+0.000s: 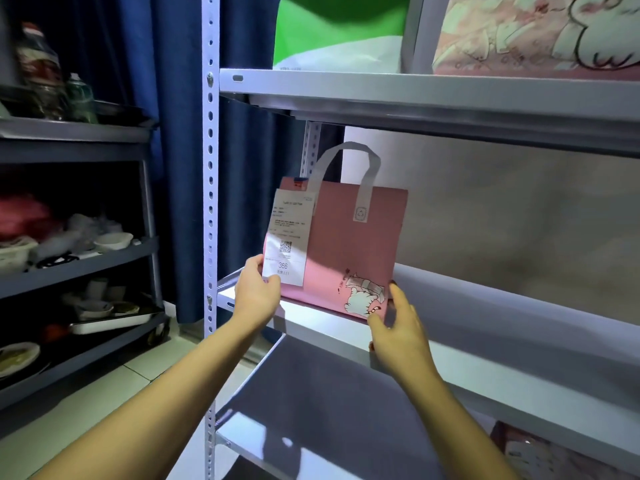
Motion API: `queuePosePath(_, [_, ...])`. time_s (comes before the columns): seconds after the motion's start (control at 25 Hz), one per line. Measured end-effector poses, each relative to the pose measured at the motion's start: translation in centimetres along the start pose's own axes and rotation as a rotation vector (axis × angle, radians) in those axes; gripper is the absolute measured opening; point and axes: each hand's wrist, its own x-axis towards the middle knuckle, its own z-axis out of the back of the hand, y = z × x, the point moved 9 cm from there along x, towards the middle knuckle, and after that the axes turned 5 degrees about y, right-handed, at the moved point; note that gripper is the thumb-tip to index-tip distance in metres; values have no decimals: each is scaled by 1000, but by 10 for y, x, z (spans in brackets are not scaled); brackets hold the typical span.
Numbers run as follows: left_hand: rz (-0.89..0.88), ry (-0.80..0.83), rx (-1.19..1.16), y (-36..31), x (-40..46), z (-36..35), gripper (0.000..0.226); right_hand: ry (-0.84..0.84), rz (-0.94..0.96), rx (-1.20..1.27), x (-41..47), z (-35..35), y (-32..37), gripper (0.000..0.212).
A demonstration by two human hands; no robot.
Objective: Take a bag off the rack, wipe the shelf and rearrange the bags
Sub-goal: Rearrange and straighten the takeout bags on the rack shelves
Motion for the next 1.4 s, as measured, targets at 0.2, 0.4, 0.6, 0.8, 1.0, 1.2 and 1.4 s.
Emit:
queuePosePath(0.2, [18, 93, 61, 8, 14, -2, 53, 46, 27, 31, 6, -13, 11, 65])
queuePosePath(0.4, [43, 33, 71, 2, 4, 1, 64, 17, 21, -2, 5, 2, 4, 63])
queuePosePath(0.6, [-290, -54, 111, -54, -44, -18, 56, -71, 10, 50, -11, 44, -17, 61])
queuePosePath(0.8, [-564, 204, 88, -102, -107, -108, 44, -232, 19, 43, -45, 117, -53, 51])
queuePosePath(1.0, [-672, 450, 58, -119, -178, -199, 36, -414, -48, 25, -98, 201, -104, 45])
queuePosePath(1.2, [-742, 604, 37, -123, -247, -254, 36, -491, -165, 40, -145, 249, -164, 37])
queuePosePath(1.4, [-870, 587, 93, -106, -301, -273, 33, -574, -82, -12, -178, 260, -194, 30])
